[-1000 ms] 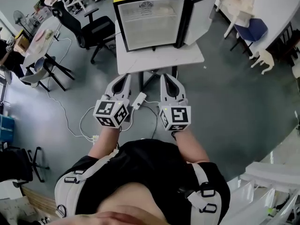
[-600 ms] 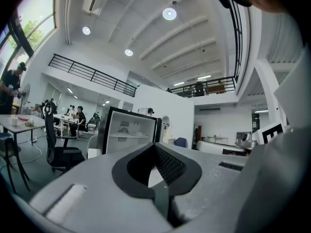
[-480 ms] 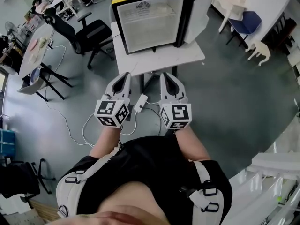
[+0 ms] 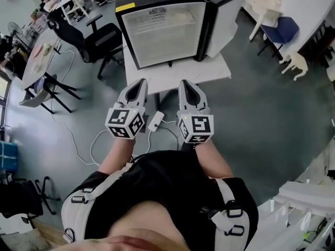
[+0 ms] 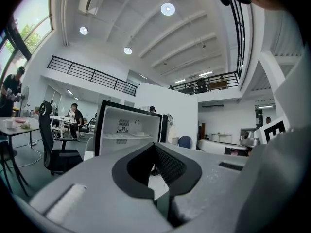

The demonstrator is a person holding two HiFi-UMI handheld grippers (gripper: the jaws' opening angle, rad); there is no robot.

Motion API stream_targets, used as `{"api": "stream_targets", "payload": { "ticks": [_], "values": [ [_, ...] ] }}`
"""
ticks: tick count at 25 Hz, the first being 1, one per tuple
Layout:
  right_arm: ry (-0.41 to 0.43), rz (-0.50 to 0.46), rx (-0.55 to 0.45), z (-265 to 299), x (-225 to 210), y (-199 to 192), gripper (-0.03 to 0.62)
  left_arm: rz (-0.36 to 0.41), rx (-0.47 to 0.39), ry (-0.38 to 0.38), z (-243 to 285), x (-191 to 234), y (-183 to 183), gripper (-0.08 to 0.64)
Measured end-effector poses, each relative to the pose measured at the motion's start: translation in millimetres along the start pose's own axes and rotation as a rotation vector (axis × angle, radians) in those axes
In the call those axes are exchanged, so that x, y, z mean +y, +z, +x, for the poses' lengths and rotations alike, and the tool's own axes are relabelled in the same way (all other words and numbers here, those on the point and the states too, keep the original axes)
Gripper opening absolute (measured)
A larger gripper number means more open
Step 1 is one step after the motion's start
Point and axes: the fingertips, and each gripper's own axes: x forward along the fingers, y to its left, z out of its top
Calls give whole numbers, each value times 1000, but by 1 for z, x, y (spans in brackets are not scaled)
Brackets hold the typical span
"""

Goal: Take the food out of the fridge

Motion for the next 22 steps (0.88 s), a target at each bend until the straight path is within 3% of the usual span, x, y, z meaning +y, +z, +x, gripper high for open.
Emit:
{"api": "stream_targets", "payload": {
  "ticks": [9, 15, 22],
  "values": [
    [61, 10, 16, 86, -96, 0, 9, 48, 3, 91, 118, 3, 6, 3],
    [133, -10, 29, 144, -151, 1, 9, 33, 5, 145, 195, 8, 9, 3],
    [215, -20, 57, 207, -183, 2, 9, 45, 15, 223, 246, 30, 17, 3]
  ]
}}
